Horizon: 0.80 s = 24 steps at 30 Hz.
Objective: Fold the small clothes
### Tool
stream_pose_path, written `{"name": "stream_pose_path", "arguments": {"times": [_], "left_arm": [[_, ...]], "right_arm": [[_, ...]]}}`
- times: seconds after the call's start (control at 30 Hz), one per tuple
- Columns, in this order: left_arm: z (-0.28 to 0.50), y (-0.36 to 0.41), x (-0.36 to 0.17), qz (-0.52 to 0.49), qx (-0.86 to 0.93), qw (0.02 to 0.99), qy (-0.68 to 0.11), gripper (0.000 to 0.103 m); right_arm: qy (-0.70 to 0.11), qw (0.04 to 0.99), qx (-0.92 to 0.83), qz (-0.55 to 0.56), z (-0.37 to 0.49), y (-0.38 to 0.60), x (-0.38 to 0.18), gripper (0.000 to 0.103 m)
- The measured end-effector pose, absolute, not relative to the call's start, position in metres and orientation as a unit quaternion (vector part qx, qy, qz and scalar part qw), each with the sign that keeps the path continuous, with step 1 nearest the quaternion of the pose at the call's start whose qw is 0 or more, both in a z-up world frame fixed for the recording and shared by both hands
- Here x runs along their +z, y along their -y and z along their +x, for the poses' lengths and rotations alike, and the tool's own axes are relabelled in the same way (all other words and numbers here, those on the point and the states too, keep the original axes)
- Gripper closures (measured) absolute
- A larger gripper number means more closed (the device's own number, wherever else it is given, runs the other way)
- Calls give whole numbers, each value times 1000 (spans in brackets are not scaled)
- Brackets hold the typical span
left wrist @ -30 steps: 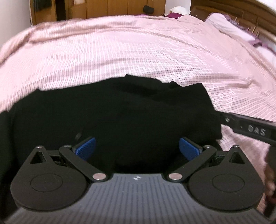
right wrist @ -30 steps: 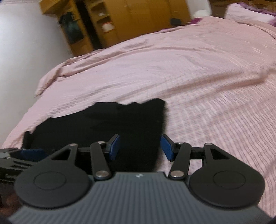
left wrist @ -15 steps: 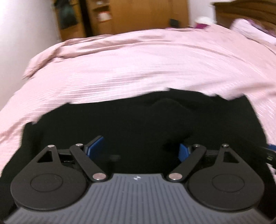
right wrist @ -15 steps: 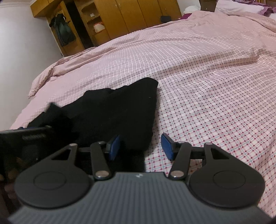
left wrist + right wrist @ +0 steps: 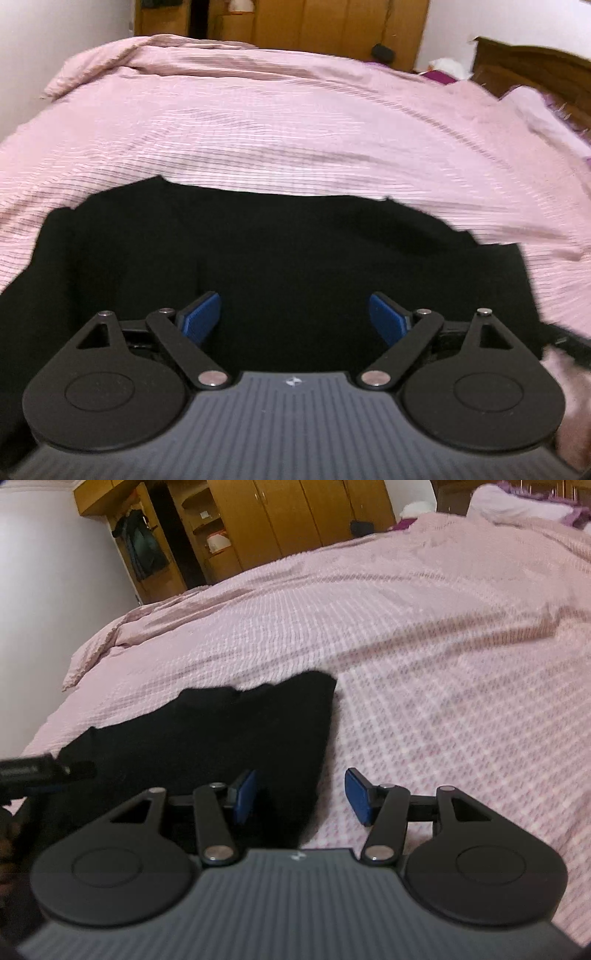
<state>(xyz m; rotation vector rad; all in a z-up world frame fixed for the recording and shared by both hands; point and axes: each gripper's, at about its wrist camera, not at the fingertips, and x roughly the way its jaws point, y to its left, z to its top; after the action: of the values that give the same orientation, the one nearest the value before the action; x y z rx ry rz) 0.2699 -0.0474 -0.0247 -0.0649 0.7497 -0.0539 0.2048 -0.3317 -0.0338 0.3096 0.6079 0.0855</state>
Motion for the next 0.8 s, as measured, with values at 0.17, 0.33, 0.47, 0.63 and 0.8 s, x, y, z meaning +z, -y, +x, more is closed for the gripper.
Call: {"name": "stream_pose_path", "arguments": {"times": [0.17, 0.33, 0.47, 0.63, 0.8], "left_arm": [[287, 37, -41, -4, 12, 930, -368, 12], [296, 16, -49, -43, 3, 924, -380, 12], [299, 12, -52, -46, -9, 923, -382, 12], [298, 14, -54, -40, -13, 926, -376, 12], [296, 13, -55, -36, -19, 929, -369, 11]], "right_arm": [[-294, 946, 39, 131, 228, 347, -27, 47], [-307, 944, 62, 99, 285, 352, -14, 47], [-327, 938, 98, 65, 328, 334, -9, 47], [-380, 913, 143, 38, 367, 309, -24, 48], [-394, 898, 197, -9, 366, 286, -33, 82]]}}
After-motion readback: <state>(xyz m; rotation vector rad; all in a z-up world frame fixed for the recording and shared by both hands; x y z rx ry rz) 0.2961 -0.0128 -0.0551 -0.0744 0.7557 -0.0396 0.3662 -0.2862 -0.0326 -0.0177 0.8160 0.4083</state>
